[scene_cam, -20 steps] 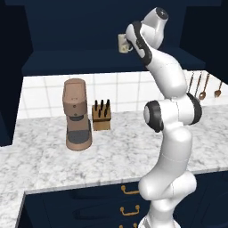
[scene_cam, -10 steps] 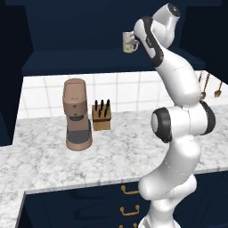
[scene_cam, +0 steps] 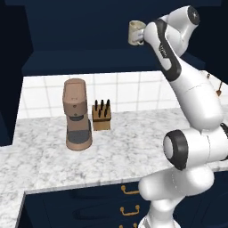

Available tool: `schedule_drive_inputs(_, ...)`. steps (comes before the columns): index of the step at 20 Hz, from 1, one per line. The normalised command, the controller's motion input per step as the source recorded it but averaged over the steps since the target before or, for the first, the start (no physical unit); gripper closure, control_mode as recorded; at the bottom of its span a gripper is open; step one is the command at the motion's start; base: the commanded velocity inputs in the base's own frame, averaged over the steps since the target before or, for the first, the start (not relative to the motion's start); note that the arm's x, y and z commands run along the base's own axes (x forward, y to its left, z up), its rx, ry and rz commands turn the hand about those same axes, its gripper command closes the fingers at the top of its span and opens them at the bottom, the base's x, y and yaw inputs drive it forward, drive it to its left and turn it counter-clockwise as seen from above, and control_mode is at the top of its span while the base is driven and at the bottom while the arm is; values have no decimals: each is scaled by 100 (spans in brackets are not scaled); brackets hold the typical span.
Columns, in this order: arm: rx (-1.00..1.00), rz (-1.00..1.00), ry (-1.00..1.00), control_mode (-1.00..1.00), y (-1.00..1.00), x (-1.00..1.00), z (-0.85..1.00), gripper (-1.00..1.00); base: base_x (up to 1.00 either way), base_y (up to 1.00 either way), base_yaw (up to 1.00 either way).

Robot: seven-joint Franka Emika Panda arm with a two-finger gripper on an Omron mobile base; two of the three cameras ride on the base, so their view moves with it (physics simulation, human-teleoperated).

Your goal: Gather all objects into one cabinet and sort the glasses and bowls to opposite sides.

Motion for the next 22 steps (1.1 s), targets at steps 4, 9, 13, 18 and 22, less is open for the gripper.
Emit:
schedule_drive_inputs(4, 0, 0, 0, -100, 0, 0, 0, 100, 0, 0, 0)
schedule_drive_inputs(9, 0, 0, 1, 100, 0, 0, 0, 100, -6, 0, 0)
schedule_drive_inputs(13, 0, 0, 0, 100, 0, 0, 0, 100, -83, 0, 0)
schedule_drive_inputs(18, 0, 0, 0, 100, 0, 0, 0, 100, -100, 0, 0)
schedule_drive_inputs(22, 0, 0, 0, 100, 0, 0, 0, 100, -100, 0, 0)
